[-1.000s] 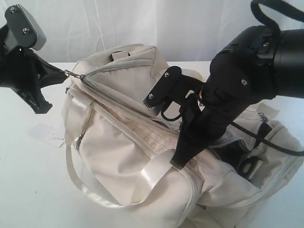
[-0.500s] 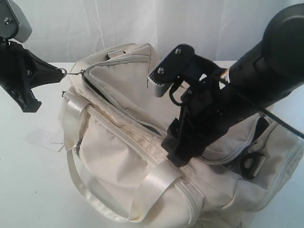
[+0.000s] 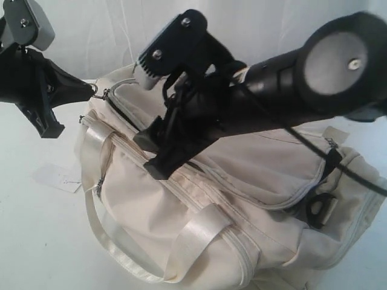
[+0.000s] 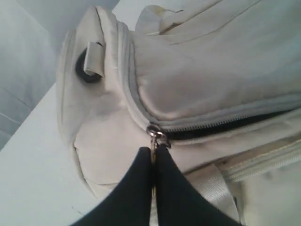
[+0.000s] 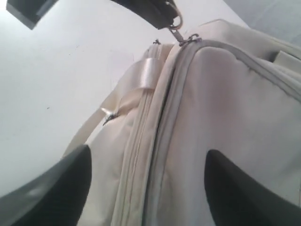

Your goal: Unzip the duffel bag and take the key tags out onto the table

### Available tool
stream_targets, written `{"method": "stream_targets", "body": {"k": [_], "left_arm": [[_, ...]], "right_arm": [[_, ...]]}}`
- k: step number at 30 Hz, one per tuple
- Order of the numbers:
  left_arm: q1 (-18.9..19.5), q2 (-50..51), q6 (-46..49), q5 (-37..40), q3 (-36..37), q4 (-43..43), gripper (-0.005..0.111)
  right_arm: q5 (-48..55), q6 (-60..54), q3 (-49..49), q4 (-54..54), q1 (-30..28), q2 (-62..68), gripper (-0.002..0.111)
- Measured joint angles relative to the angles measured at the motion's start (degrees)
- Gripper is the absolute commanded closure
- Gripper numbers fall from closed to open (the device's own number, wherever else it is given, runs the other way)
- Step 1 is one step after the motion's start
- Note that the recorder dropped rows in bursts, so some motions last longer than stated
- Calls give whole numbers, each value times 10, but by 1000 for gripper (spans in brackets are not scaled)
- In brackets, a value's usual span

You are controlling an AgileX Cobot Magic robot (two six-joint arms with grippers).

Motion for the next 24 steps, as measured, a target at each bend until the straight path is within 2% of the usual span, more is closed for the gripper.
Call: {"method": "stream_targets", "body": {"k": [6,8,10,16,24], "left_arm": [[0,28,0,0,-57,0,107],[0,42,0,0,-73,-1,107],[-1,56,0,5,-88,-1,107],[-3,100,1,33,-118,-1,107],[-15,140,14,47,-161,-4,107]], "right_arm": [[-115,-9,0,5,27,81,45],[-130,-9,-6,9,33,104,49],[-140,-9,-18,9,36,128,61],[-136,0,-53,12,37,162,108],[-113,0,-62,12,37,171,108]]}}
